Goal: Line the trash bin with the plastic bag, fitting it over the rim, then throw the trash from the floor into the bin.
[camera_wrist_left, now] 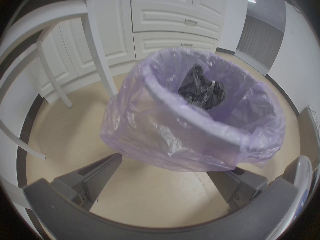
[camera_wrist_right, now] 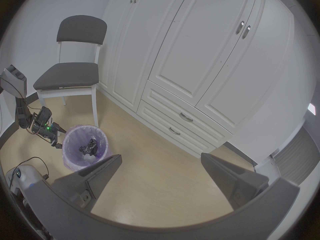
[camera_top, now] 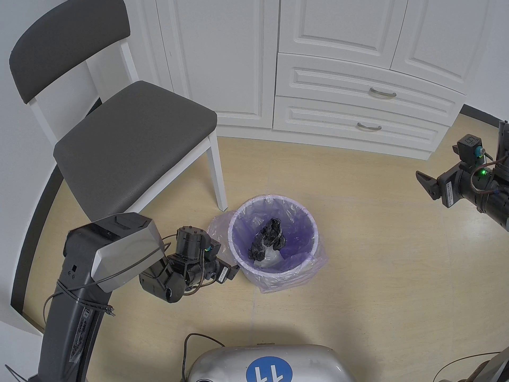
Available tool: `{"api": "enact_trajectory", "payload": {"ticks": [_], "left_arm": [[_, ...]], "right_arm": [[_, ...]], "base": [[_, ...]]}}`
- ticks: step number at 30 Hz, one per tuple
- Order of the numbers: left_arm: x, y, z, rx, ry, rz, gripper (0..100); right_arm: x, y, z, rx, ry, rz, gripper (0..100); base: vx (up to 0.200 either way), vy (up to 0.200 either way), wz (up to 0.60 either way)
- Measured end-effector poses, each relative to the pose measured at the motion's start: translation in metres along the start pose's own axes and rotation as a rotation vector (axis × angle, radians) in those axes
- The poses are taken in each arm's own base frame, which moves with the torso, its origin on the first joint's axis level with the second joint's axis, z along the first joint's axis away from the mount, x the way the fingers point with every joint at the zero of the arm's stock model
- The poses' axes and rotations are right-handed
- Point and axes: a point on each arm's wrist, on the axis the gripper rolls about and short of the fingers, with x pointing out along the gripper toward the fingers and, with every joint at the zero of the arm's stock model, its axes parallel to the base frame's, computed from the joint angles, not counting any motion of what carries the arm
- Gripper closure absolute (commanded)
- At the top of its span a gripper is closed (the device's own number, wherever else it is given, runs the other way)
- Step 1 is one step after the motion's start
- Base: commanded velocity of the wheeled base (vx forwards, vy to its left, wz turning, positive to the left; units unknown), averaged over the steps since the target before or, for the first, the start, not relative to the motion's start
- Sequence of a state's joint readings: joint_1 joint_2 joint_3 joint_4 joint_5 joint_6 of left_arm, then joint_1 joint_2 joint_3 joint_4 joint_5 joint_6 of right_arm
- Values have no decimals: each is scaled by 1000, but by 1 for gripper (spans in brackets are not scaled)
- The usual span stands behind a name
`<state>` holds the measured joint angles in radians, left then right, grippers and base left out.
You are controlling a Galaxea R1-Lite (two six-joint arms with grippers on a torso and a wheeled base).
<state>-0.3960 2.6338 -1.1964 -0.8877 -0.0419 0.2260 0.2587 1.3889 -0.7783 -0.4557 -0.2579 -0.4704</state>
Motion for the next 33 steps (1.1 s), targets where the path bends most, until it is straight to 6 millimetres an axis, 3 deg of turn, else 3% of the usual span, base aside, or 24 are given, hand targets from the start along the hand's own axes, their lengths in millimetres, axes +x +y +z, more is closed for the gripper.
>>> {"api": "enact_trajectory", "payload": {"ticks": [13,17,23,27,33], "left_arm": [[25,13,23,-7,102,-20,0],[25,18,19,7,100,-27,0],[8,31,-6,90,105,-113,0],[-11,43,-20,170,43,-259,0],[-31,54,-20,232,-39,-343,0]], "right_arm": [[9,9,-8,-20,36,32,0],[9,12,-8,-24,38,42,0],[7,17,-10,-29,40,59,0],[3,19,-13,-35,46,72,0],[-4,22,-18,-39,48,92,0]], "base": [[0,0,0],[0,0,0],[0,0,0],[0,0,0],[0,0,0]]}}
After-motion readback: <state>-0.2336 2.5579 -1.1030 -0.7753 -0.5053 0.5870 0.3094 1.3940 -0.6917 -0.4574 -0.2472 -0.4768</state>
